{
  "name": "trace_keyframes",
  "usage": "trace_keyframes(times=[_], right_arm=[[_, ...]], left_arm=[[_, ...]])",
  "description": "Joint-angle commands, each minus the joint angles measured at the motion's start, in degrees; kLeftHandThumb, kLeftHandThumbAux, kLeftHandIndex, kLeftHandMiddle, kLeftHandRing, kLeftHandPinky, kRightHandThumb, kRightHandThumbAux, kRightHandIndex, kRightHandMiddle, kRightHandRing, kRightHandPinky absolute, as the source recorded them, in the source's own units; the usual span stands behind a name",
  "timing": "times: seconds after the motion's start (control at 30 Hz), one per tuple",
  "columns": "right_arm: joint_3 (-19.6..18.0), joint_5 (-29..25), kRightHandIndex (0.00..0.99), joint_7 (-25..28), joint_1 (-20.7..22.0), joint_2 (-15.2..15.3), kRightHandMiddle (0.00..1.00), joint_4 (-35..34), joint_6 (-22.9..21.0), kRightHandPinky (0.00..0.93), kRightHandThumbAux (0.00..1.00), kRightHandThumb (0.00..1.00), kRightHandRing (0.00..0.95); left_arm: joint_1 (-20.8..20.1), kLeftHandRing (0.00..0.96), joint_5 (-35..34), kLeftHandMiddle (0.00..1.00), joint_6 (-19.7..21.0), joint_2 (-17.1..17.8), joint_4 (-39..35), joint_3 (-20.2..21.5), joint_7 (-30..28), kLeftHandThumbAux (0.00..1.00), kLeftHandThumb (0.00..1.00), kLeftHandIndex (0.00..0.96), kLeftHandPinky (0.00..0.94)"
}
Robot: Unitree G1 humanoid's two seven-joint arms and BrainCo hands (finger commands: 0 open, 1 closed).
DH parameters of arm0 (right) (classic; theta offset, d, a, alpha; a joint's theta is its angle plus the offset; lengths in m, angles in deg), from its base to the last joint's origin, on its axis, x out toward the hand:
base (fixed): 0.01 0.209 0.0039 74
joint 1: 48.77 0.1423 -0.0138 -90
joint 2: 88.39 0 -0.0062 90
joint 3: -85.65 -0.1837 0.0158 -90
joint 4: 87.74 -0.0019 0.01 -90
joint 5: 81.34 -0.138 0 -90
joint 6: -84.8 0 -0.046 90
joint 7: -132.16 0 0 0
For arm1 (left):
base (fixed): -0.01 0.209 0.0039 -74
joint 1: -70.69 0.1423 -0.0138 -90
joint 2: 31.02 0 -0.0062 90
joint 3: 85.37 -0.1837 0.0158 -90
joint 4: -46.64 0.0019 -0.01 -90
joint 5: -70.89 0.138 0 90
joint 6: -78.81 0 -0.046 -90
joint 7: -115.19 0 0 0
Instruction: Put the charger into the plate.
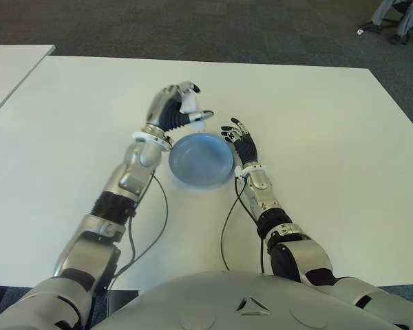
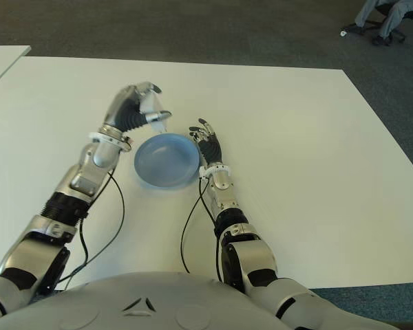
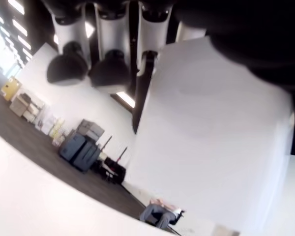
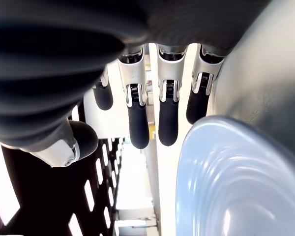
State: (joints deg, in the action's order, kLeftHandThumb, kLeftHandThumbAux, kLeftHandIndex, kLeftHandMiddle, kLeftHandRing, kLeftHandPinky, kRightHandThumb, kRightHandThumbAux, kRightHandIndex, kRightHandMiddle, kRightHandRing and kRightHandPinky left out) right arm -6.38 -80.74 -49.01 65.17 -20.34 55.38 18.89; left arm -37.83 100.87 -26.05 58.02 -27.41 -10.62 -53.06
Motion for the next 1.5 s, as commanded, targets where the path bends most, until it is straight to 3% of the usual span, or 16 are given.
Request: trace_keyframes(times=[0.03, 0.33, 0.83, 1.5], right_arm=[[0.0, 0.0, 0.11, -0.8, -1.9, -0.3, 0.312, 1.2, -3.5, 0.194, 0.504, 0.0, 0.274], [0.4, -0.1, 0.113, -0.8, -2.3, -0.6, 0.314, -0.5, -4.8, 0.196, 0.504, 0.0, 0.28], [0.5, -0.6, 0.11, -1.0, -3.1, -0.9, 0.315, -3.4, -8.0, 0.189, 0.514, 0.0, 0.282], [-0.3, -1.8, 0.109, -0.7, -3.1, -0.9, 0.334, -3.3, -8.2, 0.214, 0.543, 0.0, 0.293]], left_arm=[[0.6, 0.861, 0.5, 0.874, -1.1, -0.1, 1.4, -0.5, 0.1, 0.696, 0.748, 0.443, 0.879], [0.6, 0.86, 0.4, 0.873, -3.4, -0.9, 5.5, -0.9, 1.1, 0.696, 0.747, 0.443, 0.873], [1.7, 0.854, 0.9, 0.867, -3.3, -1.3, 7.9, -1.4, 1.3, 0.697, 0.747, 0.442, 0.865], [2.4, 0.855, 3.0, 0.865, -3.5, -0.7, 12.5, -2.2, 3.5, 0.697, 0.748, 0.443, 0.864]])
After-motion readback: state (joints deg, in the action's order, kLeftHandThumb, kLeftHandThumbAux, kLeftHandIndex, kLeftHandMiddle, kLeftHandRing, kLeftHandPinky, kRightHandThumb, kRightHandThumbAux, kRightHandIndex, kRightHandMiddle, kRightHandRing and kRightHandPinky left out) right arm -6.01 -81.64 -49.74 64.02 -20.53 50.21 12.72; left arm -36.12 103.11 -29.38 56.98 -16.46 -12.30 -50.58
